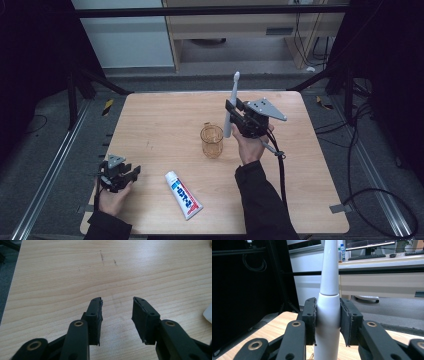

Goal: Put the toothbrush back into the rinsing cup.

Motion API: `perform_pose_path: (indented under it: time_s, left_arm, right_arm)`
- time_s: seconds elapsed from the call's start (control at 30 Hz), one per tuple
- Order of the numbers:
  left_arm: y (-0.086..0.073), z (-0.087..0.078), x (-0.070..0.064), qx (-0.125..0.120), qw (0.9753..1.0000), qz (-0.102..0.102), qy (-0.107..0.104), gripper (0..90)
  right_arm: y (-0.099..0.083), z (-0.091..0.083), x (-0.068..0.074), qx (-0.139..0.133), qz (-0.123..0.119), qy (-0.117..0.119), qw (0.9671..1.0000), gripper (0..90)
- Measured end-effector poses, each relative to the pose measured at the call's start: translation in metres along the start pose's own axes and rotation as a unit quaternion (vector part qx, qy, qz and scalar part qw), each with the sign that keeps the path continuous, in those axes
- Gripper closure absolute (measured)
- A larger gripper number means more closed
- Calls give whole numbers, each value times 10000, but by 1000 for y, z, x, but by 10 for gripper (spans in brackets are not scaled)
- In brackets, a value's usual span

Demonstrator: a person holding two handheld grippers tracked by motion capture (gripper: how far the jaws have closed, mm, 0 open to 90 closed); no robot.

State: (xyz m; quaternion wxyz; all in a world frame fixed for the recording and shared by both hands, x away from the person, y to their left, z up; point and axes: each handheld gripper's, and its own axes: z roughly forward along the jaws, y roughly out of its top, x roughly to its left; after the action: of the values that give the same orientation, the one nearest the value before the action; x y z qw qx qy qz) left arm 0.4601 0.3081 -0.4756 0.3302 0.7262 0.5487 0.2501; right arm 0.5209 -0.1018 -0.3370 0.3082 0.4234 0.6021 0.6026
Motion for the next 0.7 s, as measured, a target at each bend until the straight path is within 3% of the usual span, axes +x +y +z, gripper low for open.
perform_pose_path:
  time_s: [0.43, 0.7]
  left_arm:
    - [0, 0, 0, -19, 10000, -26, 6, 594]
    - [0, 0, 0, -9, 10000, -20, 9, 593]
  right_arm:
    - [-7, 23, 6, -73, 56, 3, 10000, 680]
    - [-15, 33, 9, 16, 31, -23, 10000, 680]
